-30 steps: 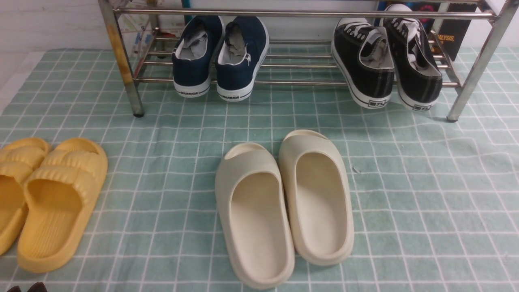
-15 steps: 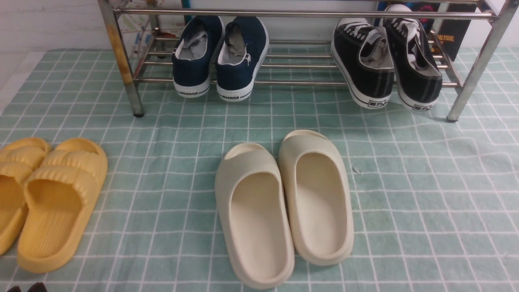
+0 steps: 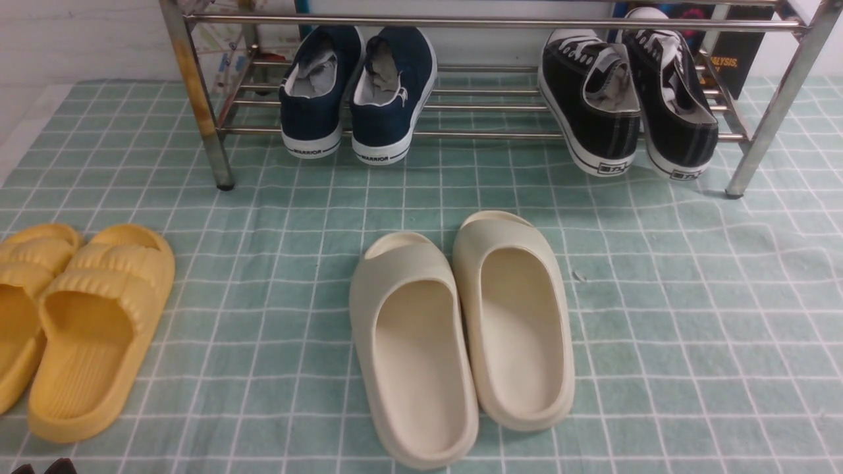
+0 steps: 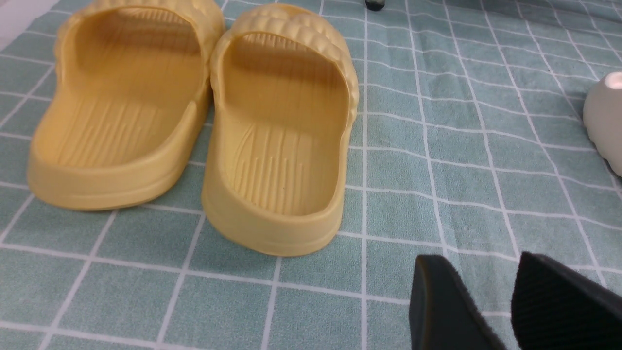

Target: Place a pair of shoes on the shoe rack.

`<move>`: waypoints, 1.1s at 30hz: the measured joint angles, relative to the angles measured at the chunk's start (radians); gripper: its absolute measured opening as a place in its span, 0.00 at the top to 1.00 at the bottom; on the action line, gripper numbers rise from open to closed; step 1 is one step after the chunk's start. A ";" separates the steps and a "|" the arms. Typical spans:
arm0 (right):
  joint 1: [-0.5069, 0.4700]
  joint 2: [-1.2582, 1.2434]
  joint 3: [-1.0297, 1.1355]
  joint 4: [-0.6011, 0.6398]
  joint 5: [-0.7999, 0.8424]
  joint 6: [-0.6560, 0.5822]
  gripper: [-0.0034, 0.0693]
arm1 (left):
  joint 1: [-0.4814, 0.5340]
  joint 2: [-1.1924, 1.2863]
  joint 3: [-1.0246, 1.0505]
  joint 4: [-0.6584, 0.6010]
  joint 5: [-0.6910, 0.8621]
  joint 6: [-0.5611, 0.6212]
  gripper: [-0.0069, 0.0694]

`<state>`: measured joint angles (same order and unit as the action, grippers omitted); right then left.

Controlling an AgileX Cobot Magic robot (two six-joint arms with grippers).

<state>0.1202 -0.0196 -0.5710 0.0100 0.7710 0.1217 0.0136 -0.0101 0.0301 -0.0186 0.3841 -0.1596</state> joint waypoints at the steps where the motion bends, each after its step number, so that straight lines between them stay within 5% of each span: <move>1: 0.000 0.000 0.024 -0.019 -0.026 0.000 0.96 | 0.000 0.000 0.000 0.000 0.000 0.000 0.60; 12: -0.066 0.001 0.469 -0.076 -0.412 0.087 0.96 | 0.000 0.000 0.000 0.000 0.000 0.000 0.60; 20: -0.172 0.001 0.596 -0.100 -0.482 0.124 0.96 | 0.000 0.000 0.000 0.000 0.000 0.000 0.60; 33: -0.178 0.001 0.594 -0.139 -0.415 0.122 0.96 | 0.000 0.000 0.000 0.000 0.000 0.000 0.60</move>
<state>-0.0577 -0.0187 0.0228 -0.1294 0.3563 0.2440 0.0136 -0.0101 0.0301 -0.0186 0.3841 -0.1596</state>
